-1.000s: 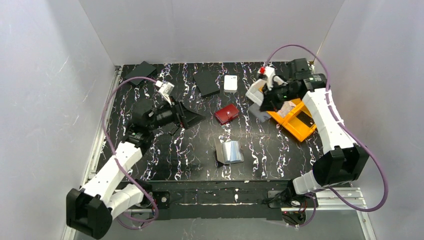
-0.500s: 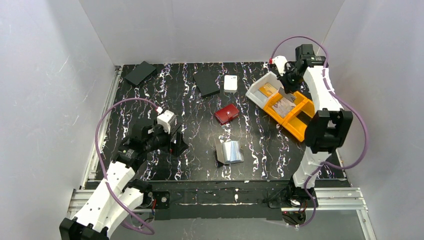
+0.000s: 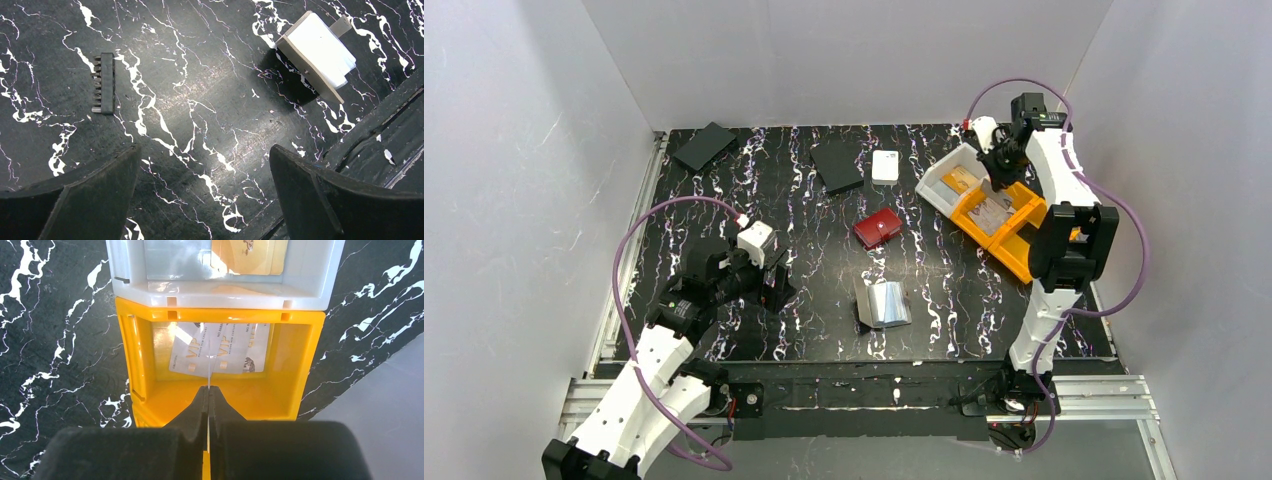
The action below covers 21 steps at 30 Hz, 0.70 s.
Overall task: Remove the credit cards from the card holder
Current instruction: Place the credit card in the storage box.
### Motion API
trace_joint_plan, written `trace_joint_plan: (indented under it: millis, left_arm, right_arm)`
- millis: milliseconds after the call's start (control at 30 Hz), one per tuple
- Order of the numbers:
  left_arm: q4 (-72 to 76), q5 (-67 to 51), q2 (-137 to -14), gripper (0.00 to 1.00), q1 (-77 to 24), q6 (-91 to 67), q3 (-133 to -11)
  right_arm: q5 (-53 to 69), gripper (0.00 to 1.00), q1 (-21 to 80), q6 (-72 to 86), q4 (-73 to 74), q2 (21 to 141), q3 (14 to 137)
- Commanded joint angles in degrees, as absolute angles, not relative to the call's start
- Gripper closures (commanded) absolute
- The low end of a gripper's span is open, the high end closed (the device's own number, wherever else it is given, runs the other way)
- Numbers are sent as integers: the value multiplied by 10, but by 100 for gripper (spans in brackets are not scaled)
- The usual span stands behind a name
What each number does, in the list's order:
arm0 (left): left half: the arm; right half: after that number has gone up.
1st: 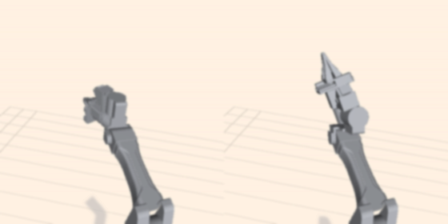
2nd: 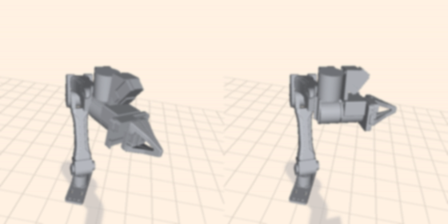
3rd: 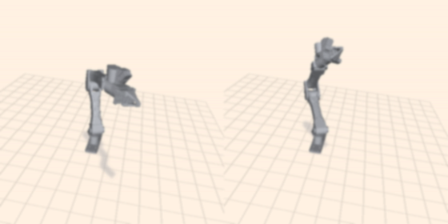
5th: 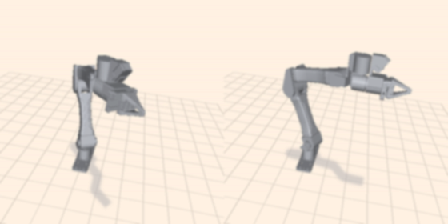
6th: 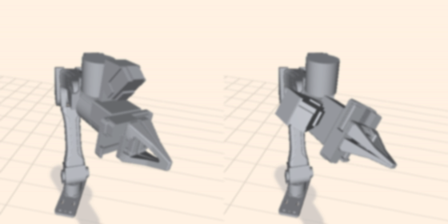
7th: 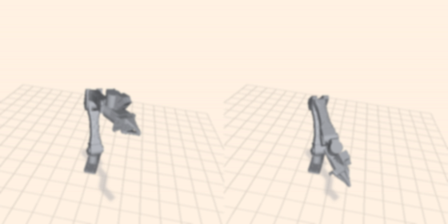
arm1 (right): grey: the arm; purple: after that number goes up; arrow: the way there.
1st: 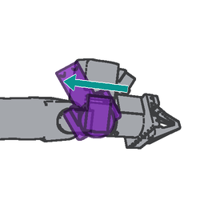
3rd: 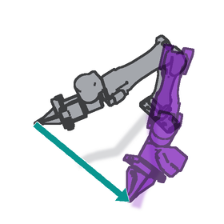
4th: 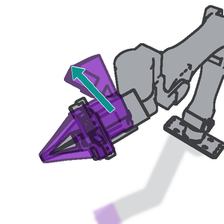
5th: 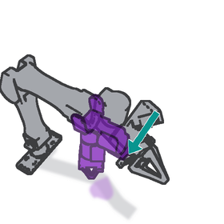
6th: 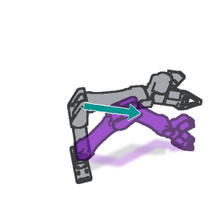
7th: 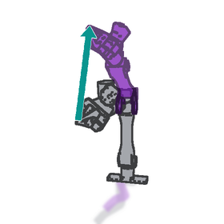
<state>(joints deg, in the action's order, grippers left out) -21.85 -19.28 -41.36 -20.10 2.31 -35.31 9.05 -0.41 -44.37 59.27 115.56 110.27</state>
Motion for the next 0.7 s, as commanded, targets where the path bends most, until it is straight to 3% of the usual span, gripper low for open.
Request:
trace_joint_plan:
  millis: [0,667]
  left_arm:
    - [-220,-187,-408,1,-200,34,-367]
    - [-218,-188,-414,1,-200,36,-365]
  right_arm:
    - [106,99,-14,-435,582,1155,1088]
    - [211,99,-20,-396,533,1196,1004]
